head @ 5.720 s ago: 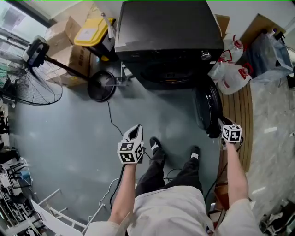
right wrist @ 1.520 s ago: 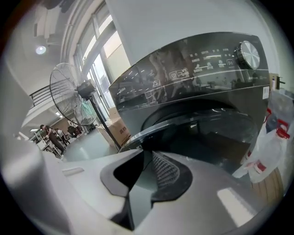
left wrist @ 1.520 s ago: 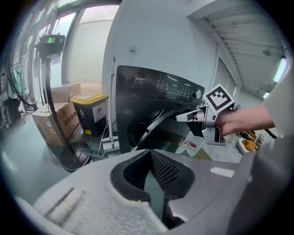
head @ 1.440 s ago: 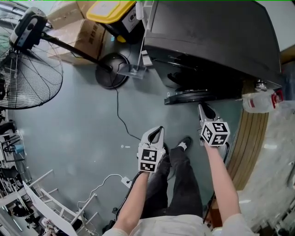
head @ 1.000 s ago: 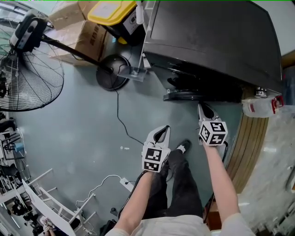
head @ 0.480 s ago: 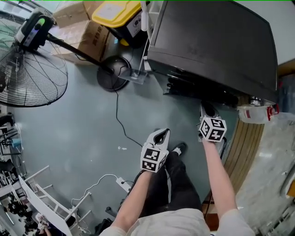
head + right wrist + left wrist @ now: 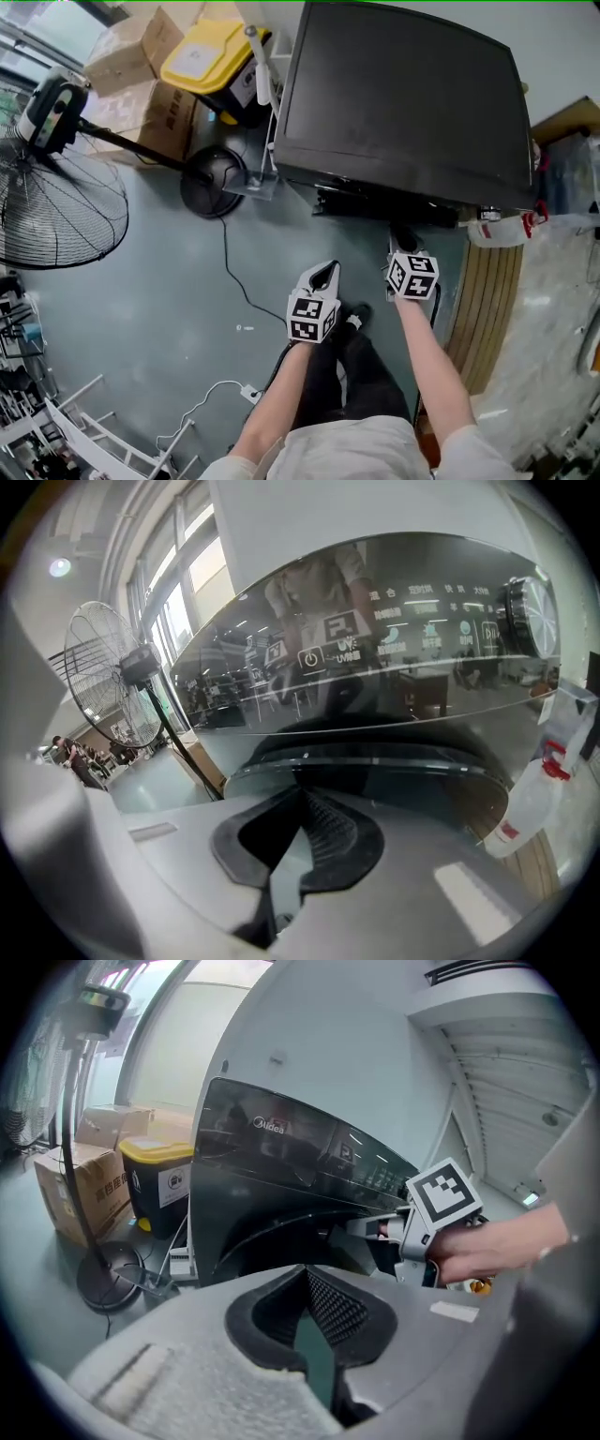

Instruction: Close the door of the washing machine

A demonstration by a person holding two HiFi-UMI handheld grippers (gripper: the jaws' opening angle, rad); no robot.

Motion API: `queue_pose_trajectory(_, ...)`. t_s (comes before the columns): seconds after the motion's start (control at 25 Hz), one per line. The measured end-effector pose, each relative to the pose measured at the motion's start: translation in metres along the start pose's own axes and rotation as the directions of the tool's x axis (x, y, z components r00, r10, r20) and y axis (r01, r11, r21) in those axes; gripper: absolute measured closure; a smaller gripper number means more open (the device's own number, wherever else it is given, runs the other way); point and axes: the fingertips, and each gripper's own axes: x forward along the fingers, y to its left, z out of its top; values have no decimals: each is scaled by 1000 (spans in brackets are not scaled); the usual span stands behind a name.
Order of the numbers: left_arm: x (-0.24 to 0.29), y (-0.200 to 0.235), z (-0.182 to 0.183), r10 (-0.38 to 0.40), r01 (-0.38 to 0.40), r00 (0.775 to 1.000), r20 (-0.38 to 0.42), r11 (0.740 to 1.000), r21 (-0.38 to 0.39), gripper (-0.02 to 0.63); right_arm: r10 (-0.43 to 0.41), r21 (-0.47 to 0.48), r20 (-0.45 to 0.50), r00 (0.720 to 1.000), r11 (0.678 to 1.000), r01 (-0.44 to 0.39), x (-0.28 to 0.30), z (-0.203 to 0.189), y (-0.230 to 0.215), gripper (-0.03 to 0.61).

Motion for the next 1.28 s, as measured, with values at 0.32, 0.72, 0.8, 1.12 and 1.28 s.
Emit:
queue_pose_trajectory(0.32, 71, -13, 20, -18, 19, 1000, -23, 999, 47, 607, -47, -14, 53, 998, 999, 47, -13, 4, -18, 577)
queue_pose_trajectory(0.72, 108, -2, 39, -33, 33, 999, -12, 999, 28, 607, -94, 5, 103, 990, 996, 94, -23, 9, -46, 577)
queue_pose_trajectory(0.8, 114, -5, 38, -30, 30, 999, -18, 1000, 9, 607, -111, 43, 112, 988, 993, 107, -26, 8, -50, 577)
queue_pose_trajectory(1.12, 123, -4, 43, -20, 20, 1000, 1, 999, -40, 606, -112, 80, 144, 983, 992, 102, -26, 11, -55, 575)
queue_pose_trajectory(1.28, 125, -3, 45, -13, 13, 1000, -2, 1000, -15, 606, -104, 74, 148, 983, 993, 94, -25, 10, -55, 575)
